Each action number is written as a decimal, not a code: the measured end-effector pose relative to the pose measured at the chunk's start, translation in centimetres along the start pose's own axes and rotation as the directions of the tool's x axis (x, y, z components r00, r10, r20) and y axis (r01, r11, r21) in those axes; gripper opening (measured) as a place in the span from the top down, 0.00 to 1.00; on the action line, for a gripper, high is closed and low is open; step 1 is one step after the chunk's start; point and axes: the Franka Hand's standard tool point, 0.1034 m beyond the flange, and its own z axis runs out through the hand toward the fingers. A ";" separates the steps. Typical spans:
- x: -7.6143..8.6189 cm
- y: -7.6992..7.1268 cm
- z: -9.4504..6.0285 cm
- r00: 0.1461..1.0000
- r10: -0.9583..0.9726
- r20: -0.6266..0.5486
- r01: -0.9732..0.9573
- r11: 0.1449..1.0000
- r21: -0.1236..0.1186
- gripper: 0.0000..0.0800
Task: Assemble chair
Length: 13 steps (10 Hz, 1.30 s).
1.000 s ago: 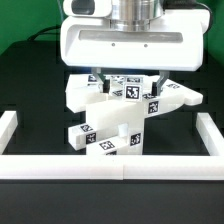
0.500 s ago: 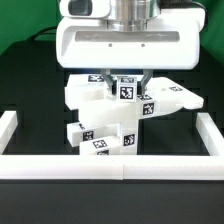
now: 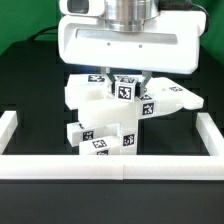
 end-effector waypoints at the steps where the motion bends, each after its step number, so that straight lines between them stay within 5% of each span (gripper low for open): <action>1: 0.0 0.0 0.0 0.997 0.071 0.000 -0.071 0.997 0.000 0.66; 5: 0.0 -0.1 0.0 0.949 0.315 0.000 -0.315 0.949 0.001 0.66; 13: -0.1 -0.6 0.0 0.644 0.765 0.014 -0.765 0.644 0.015 0.66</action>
Offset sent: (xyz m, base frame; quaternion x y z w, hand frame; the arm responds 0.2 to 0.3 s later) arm 0.0000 0.0000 0.0000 0.0000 0.0000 0.1938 0.9810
